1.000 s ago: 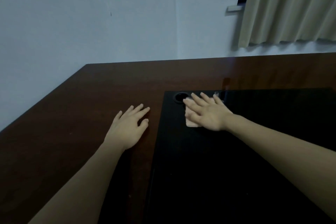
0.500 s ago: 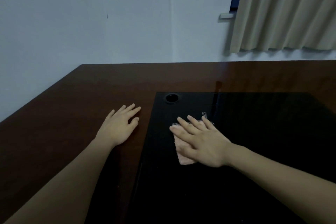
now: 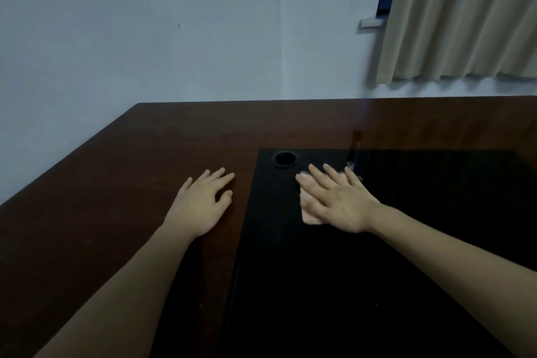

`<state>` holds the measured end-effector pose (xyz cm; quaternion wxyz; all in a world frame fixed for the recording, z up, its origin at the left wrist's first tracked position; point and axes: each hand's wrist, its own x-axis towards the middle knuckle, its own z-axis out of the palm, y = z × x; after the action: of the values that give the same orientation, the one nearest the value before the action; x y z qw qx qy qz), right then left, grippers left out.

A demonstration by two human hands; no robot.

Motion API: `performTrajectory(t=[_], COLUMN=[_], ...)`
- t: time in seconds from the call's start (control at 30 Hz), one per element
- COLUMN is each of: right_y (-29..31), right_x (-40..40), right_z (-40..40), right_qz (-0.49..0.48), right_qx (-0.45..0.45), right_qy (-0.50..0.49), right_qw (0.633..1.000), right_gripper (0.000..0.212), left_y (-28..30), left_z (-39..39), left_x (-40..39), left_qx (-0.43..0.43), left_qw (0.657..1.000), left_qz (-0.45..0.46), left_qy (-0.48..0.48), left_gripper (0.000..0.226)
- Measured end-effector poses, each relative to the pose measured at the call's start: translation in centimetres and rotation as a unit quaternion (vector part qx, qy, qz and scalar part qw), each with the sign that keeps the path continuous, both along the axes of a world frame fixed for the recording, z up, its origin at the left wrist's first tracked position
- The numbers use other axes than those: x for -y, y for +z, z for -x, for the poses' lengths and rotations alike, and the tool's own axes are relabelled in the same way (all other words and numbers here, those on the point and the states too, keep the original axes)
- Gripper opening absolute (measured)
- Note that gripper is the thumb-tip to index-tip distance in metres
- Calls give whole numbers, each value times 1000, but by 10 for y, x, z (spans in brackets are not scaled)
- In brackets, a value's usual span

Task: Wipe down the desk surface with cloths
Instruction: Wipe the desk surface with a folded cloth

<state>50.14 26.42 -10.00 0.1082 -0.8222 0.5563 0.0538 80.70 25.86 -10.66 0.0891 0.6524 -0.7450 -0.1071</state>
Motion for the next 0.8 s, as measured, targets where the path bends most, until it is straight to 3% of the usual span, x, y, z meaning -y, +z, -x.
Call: performTrajectory(t=[0.1, 0.2, 0.3, 0.53, 0.7, 0.8], right_y=[2, 3, 2, 2, 4, 5], right_x=[-41, -53, -29, 28, -40, -77], right_z=[6, 10, 10, 2, 10, 32], right_qz=[-2, -1, 3, 4, -6, -8], right_qx=[0, -6, -8, -17, -18, 2], right_qy=[44, 52, 36, -36, 32, 68], right_qw=[999, 999, 999, 999, 999, 998], right_gripper=[89, 78, 64, 65, 64, 66], left_y=[2, 6, 14, 21, 6, -3], left_z=[1, 3, 10, 74, 100, 106], left_x=[-6, -13, -21, -40, -34, -32], left_qx=[17, 36, 23, -55, -65, -27], left_qw=[999, 998, 998, 998, 998, 1000], left_qz=[42, 57, 55, 30, -5, -9], left_qy=[-4, 2, 11, -16, -14, -5], left_gripper=[51, 50, 49, 49, 51, 52])
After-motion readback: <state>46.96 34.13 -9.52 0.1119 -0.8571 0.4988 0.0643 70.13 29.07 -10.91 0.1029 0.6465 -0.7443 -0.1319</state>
